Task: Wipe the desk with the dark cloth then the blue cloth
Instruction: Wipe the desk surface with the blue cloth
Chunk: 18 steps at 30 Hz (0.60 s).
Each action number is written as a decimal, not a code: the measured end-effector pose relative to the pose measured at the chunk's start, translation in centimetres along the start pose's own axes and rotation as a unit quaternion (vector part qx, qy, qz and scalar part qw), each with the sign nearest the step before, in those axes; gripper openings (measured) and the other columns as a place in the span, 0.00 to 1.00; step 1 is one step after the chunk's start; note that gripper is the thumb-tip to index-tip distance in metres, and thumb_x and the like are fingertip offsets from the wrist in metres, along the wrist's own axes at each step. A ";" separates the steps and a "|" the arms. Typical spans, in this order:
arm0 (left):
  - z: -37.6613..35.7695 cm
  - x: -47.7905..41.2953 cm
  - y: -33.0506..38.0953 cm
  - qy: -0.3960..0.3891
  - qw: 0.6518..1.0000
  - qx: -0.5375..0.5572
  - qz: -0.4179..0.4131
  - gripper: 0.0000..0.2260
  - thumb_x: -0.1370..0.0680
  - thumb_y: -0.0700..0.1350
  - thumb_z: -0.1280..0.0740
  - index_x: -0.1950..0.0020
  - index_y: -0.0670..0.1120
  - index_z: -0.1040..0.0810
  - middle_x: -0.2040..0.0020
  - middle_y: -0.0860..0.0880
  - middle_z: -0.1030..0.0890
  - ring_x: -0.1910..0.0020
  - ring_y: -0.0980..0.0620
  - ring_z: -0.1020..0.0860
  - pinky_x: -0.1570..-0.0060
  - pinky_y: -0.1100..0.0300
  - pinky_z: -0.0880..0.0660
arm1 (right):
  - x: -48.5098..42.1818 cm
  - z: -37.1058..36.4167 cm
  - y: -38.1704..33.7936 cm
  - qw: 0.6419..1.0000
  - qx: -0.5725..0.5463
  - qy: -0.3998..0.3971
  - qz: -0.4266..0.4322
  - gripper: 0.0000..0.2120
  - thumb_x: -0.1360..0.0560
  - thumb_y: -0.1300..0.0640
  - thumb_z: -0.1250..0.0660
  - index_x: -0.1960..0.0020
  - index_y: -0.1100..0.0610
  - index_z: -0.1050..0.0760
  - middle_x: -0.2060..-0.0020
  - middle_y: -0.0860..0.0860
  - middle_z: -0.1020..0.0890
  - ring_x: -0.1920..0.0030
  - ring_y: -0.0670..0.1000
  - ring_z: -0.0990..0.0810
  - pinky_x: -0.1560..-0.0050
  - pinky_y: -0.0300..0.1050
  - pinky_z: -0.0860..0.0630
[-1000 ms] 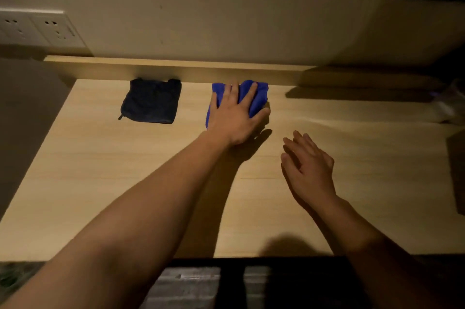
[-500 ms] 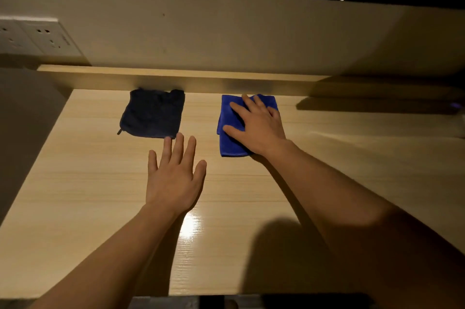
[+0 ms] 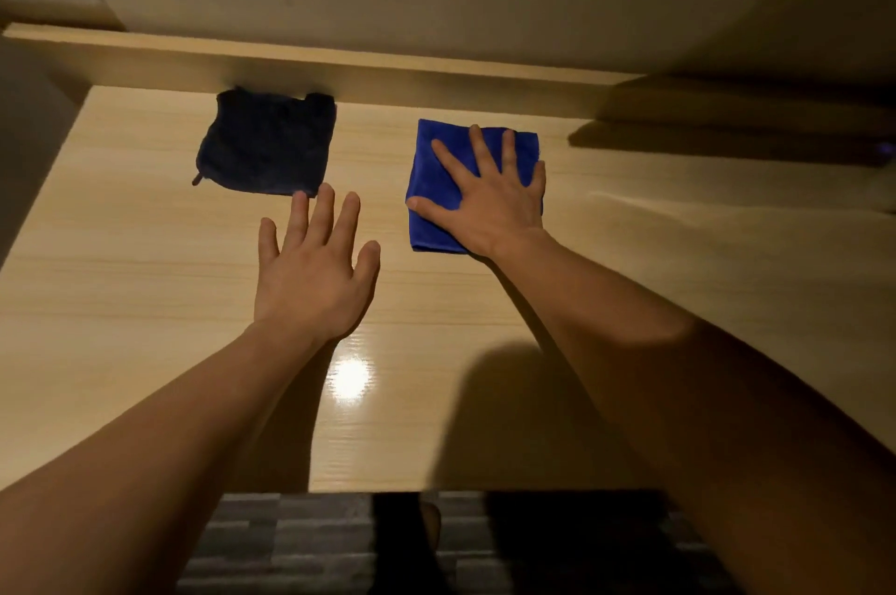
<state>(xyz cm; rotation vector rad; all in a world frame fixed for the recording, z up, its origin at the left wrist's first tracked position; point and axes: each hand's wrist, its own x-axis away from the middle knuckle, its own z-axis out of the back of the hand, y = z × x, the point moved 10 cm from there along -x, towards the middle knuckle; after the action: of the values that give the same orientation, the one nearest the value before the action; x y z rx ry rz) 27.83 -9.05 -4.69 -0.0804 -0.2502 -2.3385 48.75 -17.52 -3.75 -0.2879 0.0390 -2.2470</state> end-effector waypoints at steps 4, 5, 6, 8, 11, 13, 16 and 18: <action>0.0 -0.1 0.0 0.002 1.000 0.000 -0.002 0.32 0.14 0.66 0.61 0.12 0.56 0.58 0.12 0.49 0.58 0.14 0.45 0.62 0.18 0.36 0.59 | 3.9 -0.8 0.2 1.000 -0.005 0.007 0.012 0.44 0.29 0.16 0.57 0.18 0.32 0.59 0.15 0.49 0.58 0.17 0.62 0.64 0.22 0.73 0.58; 0.0 0.0 0.1 0.003 1.000 -0.001 -0.004 0.32 0.15 0.66 0.61 0.12 0.56 0.58 0.12 0.49 0.58 0.14 0.45 0.62 0.18 0.36 0.58 | 5.1 -1.0 0.3 1.000 -0.006 0.009 0.014 0.44 0.29 0.16 0.57 0.18 0.32 0.59 0.15 0.49 0.58 0.17 0.61 0.63 0.22 0.72 0.58; 0.0 0.0 0.1 0.005 1.000 -0.002 -0.005 0.32 0.15 0.66 0.61 0.12 0.56 0.58 0.12 0.49 0.58 0.14 0.45 0.61 0.18 0.36 0.58 | 6.2 -1.2 0.3 1.000 -0.007 0.012 0.016 0.43 0.29 0.16 0.57 0.18 0.32 0.59 0.15 0.49 0.58 0.17 0.61 0.63 0.21 0.71 0.58; 0.1 0.0 0.1 0.005 1.000 0.000 -0.007 0.32 0.15 0.66 0.61 0.12 0.56 0.57 0.12 0.49 0.57 0.13 0.44 0.61 0.18 0.35 0.58 | 8.6 -1.6 0.3 1.000 -0.008 0.017 0.018 0.43 0.28 0.17 0.57 0.18 0.32 0.58 0.15 0.49 0.57 0.17 0.61 0.63 0.21 0.69 0.58; 0.3 0.2 0.2 0.005 1.000 0.004 -0.011 0.32 0.15 0.66 0.60 0.12 0.55 0.56 0.11 0.48 0.56 0.13 0.44 0.60 0.18 0.35 0.58 | 12.1 -2.3 0.2 1.000 -0.011 0.016 0.023 0.42 0.27 0.18 0.57 0.18 0.33 0.58 0.15 0.49 0.57 0.17 0.60 0.63 0.20 0.67 0.59; 0.2 0.0 0.3 -0.004 1.000 0.003 -0.013 0.32 0.14 0.66 0.60 0.12 0.55 0.56 0.11 0.48 0.56 0.13 0.43 0.60 0.18 0.34 0.58 | 14.4 -2.8 0.1 0.999 -0.017 0.014 0.025 0.41 0.27 0.18 0.56 0.18 0.32 0.58 0.15 0.49 0.58 0.17 0.60 0.64 0.20 0.66 0.59; 0.0 -0.5 0.1 -0.042 0.999 -0.003 -0.007 0.32 0.13 0.65 0.58 0.12 0.54 0.58 0.12 0.47 0.59 0.14 0.41 0.62 0.18 0.34 0.60 | 17.8 -3.4 -0.1 0.999 -0.019 0.017 0.031 0.40 0.25 0.19 0.56 0.18 0.33 0.58 0.15 0.49 0.58 0.17 0.59 0.64 0.19 0.64 0.59; 0.4 -0.2 0.8 -0.044 0.999 0.009 -0.018 0.31 0.13 0.64 0.57 0.12 0.53 0.58 0.12 0.45 0.58 0.14 0.40 0.61 0.19 0.34 0.60 | 19.7 -3.7 -0.3 0.999 -0.020 0.017 0.035 0.39 0.24 0.21 0.56 0.17 0.33 0.58 0.15 0.50 0.58 0.17 0.59 0.64 0.19 0.62 0.58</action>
<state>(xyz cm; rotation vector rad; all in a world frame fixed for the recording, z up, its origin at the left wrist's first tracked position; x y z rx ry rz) 28.50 -9.37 -4.17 -0.1728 -0.3179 -2.3719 35.59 -32.62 -3.55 -0.2656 0.1113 -2.1840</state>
